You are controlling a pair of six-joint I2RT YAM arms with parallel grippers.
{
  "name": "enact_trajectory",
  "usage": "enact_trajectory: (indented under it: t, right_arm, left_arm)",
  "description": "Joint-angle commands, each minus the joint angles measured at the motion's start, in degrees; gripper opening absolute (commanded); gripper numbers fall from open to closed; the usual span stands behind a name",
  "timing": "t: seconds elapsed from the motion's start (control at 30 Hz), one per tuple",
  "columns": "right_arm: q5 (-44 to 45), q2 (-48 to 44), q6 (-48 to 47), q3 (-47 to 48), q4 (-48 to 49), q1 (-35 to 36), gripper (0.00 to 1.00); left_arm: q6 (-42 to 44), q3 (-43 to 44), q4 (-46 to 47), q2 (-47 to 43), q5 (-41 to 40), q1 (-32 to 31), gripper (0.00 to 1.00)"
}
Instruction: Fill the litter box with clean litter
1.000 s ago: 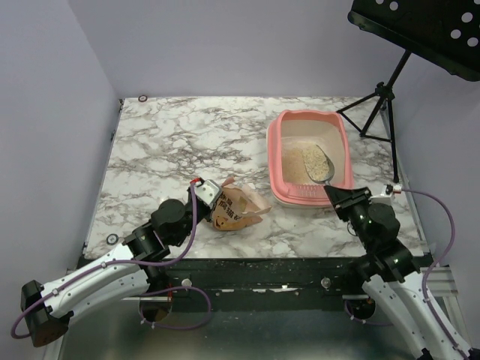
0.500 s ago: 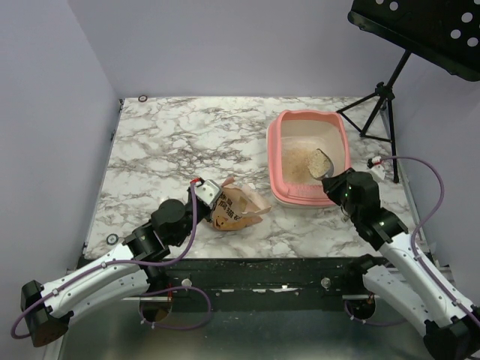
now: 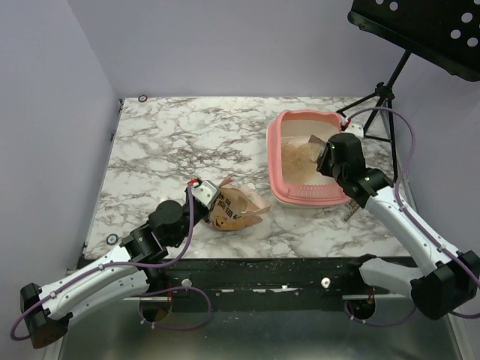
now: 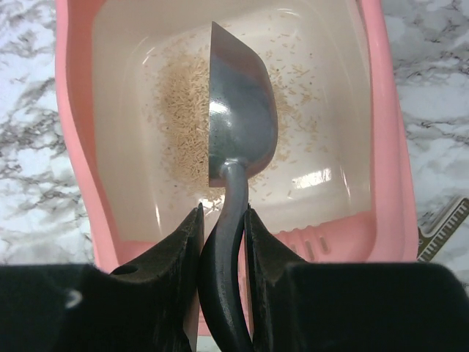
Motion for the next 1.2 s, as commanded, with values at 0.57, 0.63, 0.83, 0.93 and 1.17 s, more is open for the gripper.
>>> enact_trajectory:
  t: [0.57, 0.63, 0.83, 0.93, 1.17]
  right_arm:
    - [-3.7, 22.6, -24.9, 35.2, -33.5, 1.7, 0.0]
    - [-0.1, 23.6, -24.3, 38.1, -36.9, 1.9, 0.0]
    - [-5.3, 13.8, -22.3, 36.7, -31.1, 2.8, 0.0]
    - [-14.0, 9.1, -20.7, 34.5, -28.4, 2.9, 0.0]
    - [-32.6, 5.4, -19.2, 31.7, -27.4, 3.0, 0.0]
  left_arm:
    - [1.6, 2.4, 2.4, -3.6, -2.5, -0.2, 0.0]
    - [1.7, 2.4, 2.5, -4.0, -2.5, -0.1, 0.0]
    - [1.8, 2.4, 2.6, -3.9, -2.3, -0.1, 0.0]
    - [2.0, 2.4, 2.6, -4.0, -2.5, -0.1, 0.0]
    - [2.2, 2.4, 2.3, -4.1, -3.2, -0.1, 0.0]
